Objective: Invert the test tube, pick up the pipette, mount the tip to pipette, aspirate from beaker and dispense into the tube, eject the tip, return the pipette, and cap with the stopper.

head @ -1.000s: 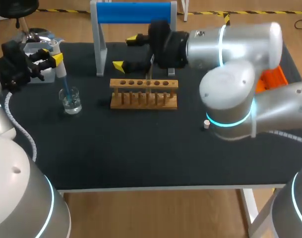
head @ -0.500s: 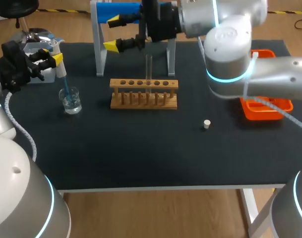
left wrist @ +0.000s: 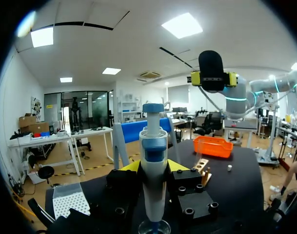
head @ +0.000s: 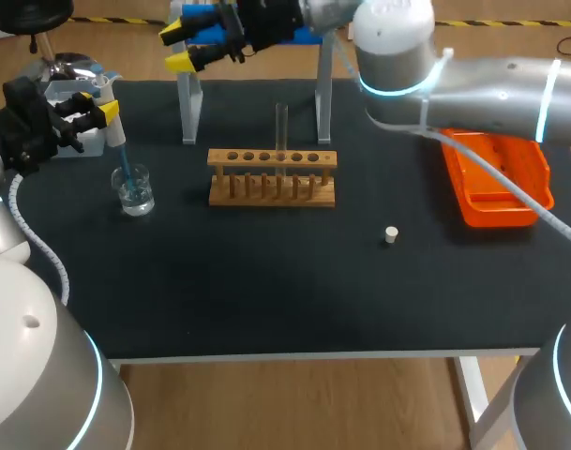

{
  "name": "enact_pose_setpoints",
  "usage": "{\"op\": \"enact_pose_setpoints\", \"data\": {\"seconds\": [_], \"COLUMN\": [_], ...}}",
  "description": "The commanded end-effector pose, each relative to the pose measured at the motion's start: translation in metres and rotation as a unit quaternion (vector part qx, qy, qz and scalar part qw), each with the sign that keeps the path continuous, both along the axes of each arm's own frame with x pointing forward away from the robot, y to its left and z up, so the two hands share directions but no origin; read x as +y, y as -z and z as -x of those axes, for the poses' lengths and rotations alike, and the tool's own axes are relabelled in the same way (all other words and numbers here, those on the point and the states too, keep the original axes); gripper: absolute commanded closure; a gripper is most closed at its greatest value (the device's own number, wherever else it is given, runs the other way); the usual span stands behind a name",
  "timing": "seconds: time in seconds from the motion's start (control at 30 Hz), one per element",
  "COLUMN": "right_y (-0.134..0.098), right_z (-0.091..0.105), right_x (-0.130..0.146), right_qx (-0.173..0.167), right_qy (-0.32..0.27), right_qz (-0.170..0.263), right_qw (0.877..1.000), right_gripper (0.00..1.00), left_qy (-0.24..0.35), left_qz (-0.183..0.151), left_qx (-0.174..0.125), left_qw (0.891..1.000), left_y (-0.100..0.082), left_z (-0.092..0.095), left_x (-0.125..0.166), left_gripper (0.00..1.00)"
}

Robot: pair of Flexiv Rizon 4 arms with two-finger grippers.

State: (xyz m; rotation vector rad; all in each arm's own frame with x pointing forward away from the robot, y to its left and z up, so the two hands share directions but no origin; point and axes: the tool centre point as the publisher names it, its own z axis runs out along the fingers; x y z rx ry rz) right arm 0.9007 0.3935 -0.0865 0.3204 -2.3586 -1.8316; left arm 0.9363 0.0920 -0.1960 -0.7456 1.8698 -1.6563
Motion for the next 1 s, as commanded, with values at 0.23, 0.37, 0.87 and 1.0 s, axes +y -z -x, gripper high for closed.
{"op": "enact_pose_setpoints", "data": {"seconds": [0.23,0.37,0.87,1.0], "right_y": [0.001,0.001,0.006,0.005], "right_z": [-0.013,-0.013,-0.013,-0.012], "right_x": [0.037,0.048,0.075,0.082], "right_qx": [0.023,0.019,0.019,0.016], "right_qy": [-0.111,-0.116,-0.119,-0.119], "right_qz": [0.016,0.018,-0.035,-0.052], "right_qw": [0.993,0.993,0.992,0.991], "right_gripper": [1.0,1.0,1.0,1.0], "left_qy": [-0.002,-0.002,-0.002,-0.002], "left_qz": [0.0,0.0,0.0,0.0], "left_qx": [-0.001,-0.001,-0.001,-0.001], "left_qw": [1.0,1.0,1.0,1.0], "left_y": [0.0,0.0,0.0,0.0], "left_z": [0.0,0.0,0.0,0.0], "left_x": [-0.001,-0.001,-0.001,-0.001], "left_gripper": [1.0,1.0,1.0,1.0]}}
